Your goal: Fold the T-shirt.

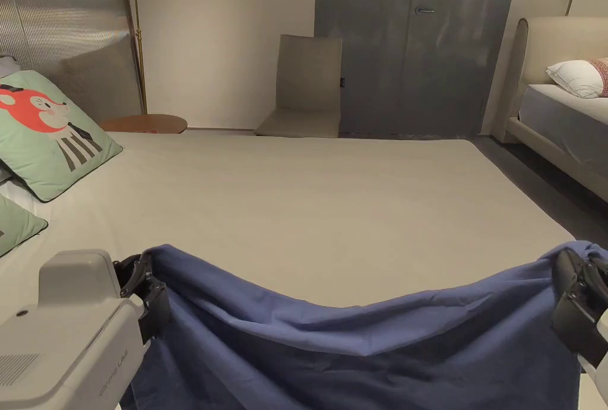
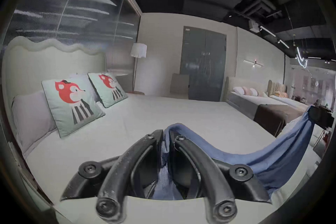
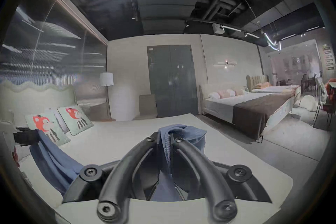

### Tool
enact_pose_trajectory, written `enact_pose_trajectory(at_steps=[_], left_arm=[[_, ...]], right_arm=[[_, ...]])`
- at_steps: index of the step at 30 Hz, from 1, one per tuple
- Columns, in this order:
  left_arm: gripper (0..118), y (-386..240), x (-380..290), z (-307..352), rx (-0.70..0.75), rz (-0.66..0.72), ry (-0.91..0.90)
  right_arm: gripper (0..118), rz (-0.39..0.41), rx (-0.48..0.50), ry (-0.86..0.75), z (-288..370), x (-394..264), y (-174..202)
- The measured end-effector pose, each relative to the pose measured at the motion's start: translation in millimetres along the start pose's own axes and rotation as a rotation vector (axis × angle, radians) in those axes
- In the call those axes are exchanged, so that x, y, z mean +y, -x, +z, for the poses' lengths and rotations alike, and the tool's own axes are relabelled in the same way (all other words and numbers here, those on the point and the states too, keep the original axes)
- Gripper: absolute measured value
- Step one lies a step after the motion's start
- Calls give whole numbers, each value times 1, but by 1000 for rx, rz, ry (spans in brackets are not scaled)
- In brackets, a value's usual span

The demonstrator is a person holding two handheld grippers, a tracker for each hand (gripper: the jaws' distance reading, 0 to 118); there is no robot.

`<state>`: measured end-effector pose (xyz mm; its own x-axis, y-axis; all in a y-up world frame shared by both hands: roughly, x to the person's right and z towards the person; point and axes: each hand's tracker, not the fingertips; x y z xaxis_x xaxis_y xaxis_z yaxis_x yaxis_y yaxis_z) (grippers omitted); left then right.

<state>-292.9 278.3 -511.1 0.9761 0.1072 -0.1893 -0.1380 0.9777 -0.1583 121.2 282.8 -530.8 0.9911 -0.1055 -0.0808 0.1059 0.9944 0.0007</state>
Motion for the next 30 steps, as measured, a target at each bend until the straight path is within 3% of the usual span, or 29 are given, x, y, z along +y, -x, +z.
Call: enact_pose_trajectory(at_steps=[8,18,30], left_arm=[[5,-3,73,-52,-42,-2,-15],[5,-22,184,-155,-17,-39,-71],[5,-17,290,-251,58,-1,-227]], right_arm=[[10,9,50,-75,-53,65,16],[10,-10,57,-70,-207,158,12],[10,-65,-27,-165,-326,241,28]])
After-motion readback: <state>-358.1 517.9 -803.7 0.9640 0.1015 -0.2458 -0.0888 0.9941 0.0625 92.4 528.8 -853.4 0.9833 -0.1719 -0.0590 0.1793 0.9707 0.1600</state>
